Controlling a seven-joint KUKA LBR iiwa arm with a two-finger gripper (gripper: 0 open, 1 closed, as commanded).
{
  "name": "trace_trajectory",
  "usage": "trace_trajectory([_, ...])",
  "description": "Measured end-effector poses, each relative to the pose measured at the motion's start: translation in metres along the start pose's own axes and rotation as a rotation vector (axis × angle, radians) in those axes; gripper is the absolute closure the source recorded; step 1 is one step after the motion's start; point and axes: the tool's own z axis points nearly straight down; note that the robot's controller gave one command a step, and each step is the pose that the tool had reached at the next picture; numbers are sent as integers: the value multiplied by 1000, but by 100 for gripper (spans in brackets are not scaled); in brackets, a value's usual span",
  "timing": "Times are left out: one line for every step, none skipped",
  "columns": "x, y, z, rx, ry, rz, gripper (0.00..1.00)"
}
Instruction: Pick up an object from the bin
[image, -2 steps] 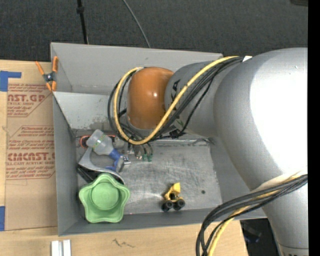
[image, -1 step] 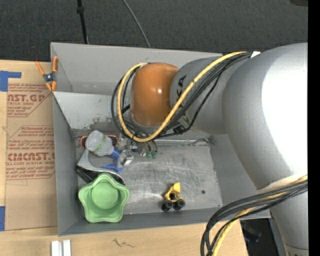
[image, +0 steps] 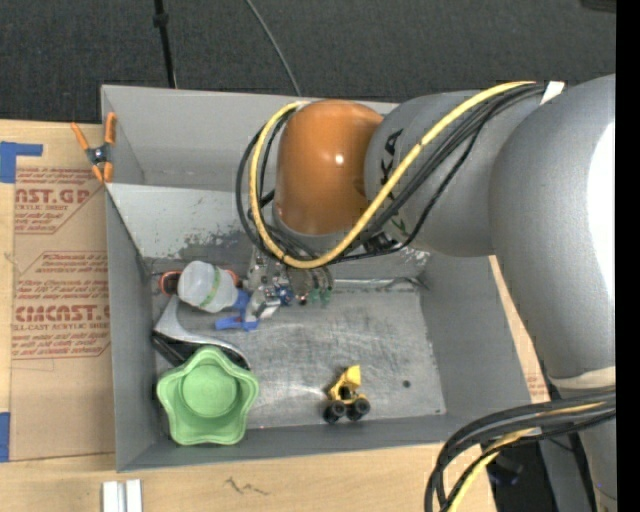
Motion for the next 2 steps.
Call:
trace_trajectory([-10,-3,-24,-2,-9,23,100])
trace_trajectory([-3,0,-76,1,2,-7,100])
